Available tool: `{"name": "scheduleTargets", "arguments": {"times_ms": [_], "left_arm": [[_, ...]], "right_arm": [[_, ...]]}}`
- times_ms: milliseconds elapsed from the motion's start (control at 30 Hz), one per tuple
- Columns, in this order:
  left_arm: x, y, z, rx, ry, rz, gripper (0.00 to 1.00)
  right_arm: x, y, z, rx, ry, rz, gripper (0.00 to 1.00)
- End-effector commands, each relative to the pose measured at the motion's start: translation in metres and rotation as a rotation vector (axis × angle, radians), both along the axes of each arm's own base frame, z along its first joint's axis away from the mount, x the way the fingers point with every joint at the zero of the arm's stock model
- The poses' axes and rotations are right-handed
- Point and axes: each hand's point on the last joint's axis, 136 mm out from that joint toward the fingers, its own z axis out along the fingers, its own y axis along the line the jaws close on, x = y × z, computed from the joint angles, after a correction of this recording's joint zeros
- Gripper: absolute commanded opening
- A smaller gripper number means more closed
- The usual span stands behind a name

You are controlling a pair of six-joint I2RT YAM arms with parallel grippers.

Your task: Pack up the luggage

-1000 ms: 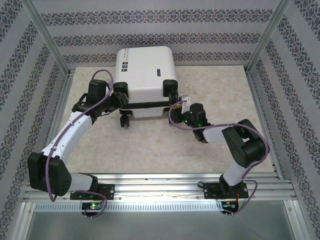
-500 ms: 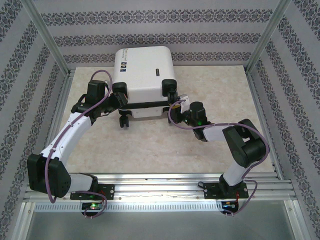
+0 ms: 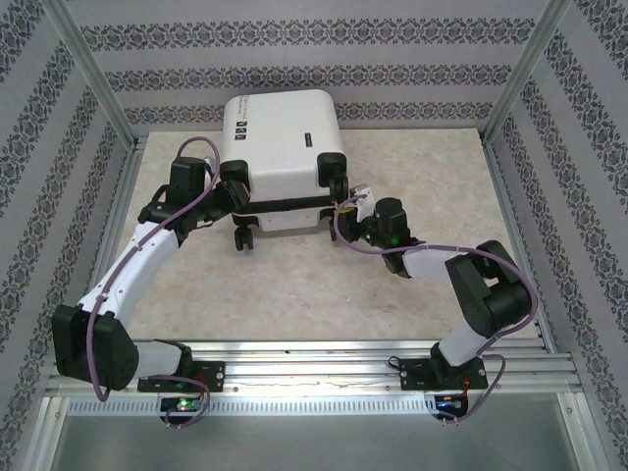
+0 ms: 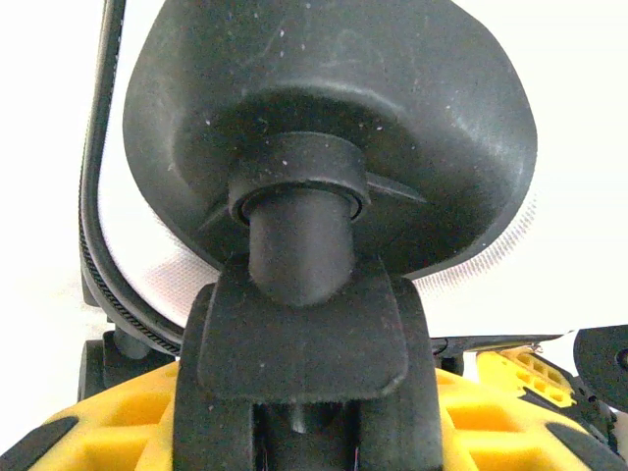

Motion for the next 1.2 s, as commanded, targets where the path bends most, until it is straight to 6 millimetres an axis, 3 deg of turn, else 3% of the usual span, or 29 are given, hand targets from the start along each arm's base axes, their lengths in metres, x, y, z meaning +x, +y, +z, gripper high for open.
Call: {"name": "scheduleTargets", "arguments": {"times_ms": [0,100,267,433,567,800,1167], "left_arm": [[0.006,0.011,0.078,0.017,-0.269,-0.001,0.06],[0.004,0.014,0.078,0.027,-0.266,0.0,0.06],[0.003,0.011,0.074,0.012,-0.256,-0.017,0.06],[0.003,0.007,0.072,-0.008,-0.256,-0.025,0.06],[0.002,0.007,0.073,-0.012,-0.257,-0.029,0.06],[0.0,0.005,0.074,-0.025,-0.259,-0.036,0.06],[0.0,0.004,0.069,-0.032,-0.251,-0.034,0.06]], "right_arm": [[0.025,-0.027,0.053,0.068,-0.138,-0.137,0.0],[0.025,-0.032,0.052,0.076,-0.123,-0.139,0.0],[-0.002,0.004,0.059,0.117,-0.149,0.118,0.0],[-0.011,0.024,0.056,0.108,-0.157,0.212,0.06],[-0.005,0.029,0.055,0.11,-0.155,0.212,0.2],[0.001,0.036,0.049,0.103,-0.145,0.217,0.36],[-0.017,0.029,0.005,0.076,-0.045,0.168,0.42]]}}
